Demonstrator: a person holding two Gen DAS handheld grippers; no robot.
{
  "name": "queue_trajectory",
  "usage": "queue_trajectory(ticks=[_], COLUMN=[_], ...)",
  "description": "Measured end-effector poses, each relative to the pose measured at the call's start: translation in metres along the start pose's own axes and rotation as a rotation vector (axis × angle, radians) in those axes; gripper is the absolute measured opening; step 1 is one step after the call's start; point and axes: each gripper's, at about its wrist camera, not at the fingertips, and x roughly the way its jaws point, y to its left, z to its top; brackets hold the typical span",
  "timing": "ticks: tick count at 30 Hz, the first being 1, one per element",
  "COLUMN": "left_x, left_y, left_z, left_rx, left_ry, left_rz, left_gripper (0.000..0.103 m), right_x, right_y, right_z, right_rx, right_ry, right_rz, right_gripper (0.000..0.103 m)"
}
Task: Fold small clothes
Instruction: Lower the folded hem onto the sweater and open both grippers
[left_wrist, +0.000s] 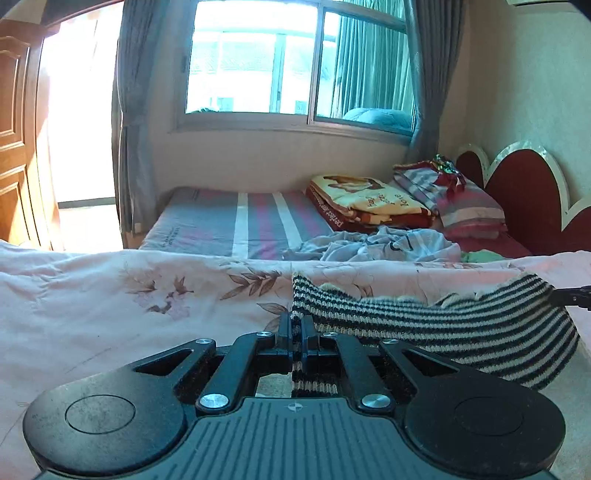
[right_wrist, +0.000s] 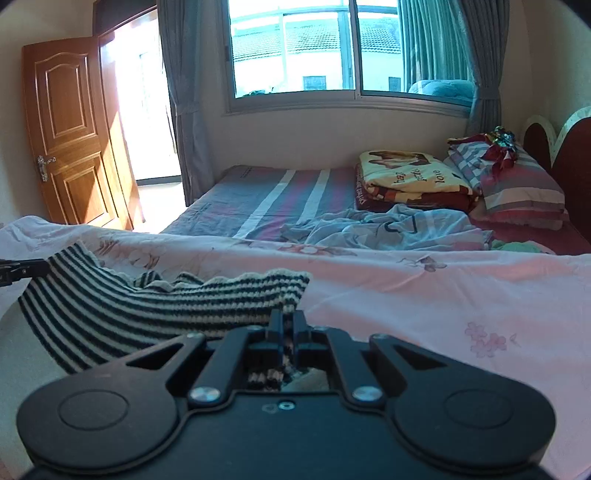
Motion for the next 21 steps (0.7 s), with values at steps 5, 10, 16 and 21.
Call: queue_trajectory(ticks=[5, 10, 16, 21], left_x=[0.027, 0.033, -0.006, 0.013], left_y=[-0.016, -0.028, -0.037, -0.101], left_z=[-0.010, -0.013, 0.013, 0.019], left_rx=[0.107, 0.164, 0.093, 0.118], left_ry=[0.107, 0.128, 0.007, 0.086], left_rz=[0.073, 0.101, 0.059, -0.120], left_gripper=[0.004, 0.004, 0.040, 0.093], right_x=[0.028, 0.031, -0.005, 0.026], right_y=[-0.014, -0.009, 0.023, 0.084], right_z=[-0.017, -0.019, -0.006, 0.000], right_rx=[0.058, 0.032, -0.081, -0.190], right_ry=[0.098, 0.113, 0.010, 0.075], right_rz=[-0.036, -0.047, 0.029, 0.137], right_gripper=[0.005, 0.005, 0.031, 0.030])
